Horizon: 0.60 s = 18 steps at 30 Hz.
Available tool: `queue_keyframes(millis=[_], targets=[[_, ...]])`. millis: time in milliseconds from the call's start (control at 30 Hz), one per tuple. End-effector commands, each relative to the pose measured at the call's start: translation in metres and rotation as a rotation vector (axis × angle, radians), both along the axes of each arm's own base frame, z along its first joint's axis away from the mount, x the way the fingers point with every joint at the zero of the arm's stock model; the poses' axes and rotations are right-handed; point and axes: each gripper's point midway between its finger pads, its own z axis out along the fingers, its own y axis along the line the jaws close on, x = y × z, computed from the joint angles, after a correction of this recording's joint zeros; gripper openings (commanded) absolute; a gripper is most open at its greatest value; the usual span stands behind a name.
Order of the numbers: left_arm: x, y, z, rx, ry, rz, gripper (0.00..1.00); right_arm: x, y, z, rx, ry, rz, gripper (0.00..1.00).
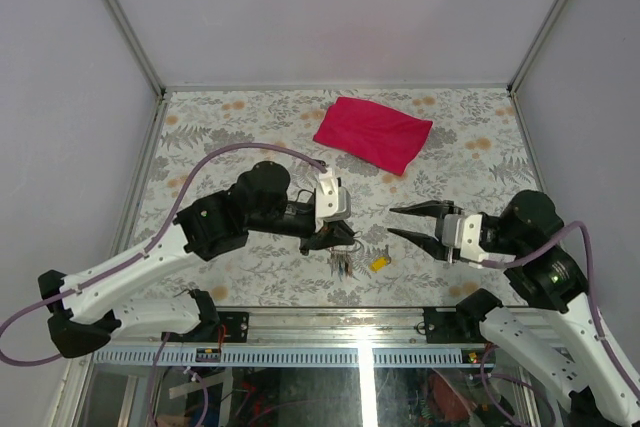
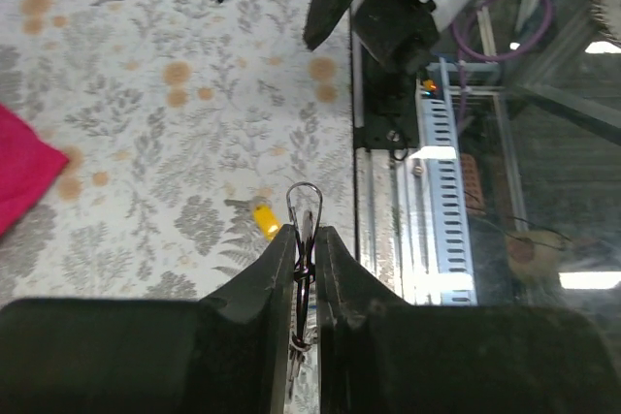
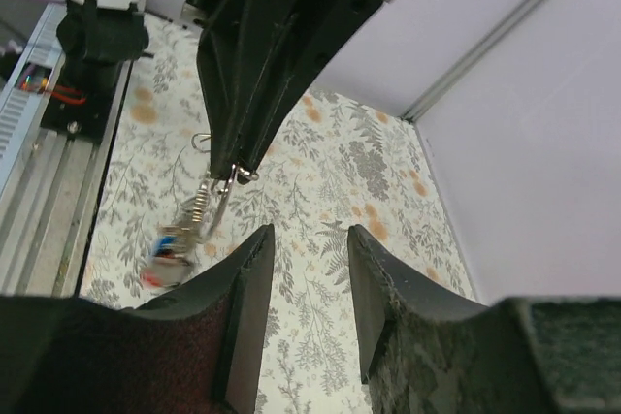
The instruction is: Put the keys on the keyring
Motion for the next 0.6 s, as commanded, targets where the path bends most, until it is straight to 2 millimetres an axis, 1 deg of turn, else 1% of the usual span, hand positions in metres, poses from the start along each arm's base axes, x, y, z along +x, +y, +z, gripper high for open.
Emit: queue_keyframes(millis=[0,233,267,400,567], targets=[[-0.018,-0.003,0.006,-0.028,0.054,-0.149,0.0,-0.005,0.005,-0.003,-0.089,-0.14,0.101,0.43],[-0.014,-0.002,-0.005,0.012,0.084,-0.162,0.0,0.001,0.018,-0.006,-0.167,-0.18,0.127,0.44],[-0.014,-0.002,-0.007,0.015,0.087,-0.165,0.0,0.0,0.021,-0.011,-0.193,-0.182,0.139,0.44],[-0.011,-0.001,-0.01,0.024,0.094,-0.16,0.0,-0.007,0.035,-0.019,-0.287,-0.221,0.181,0.44],[-0.012,0.002,-0.011,0.03,0.101,-0.164,0.0,-0.01,0.044,-0.02,-0.332,-0.316,0.202,0.43]])
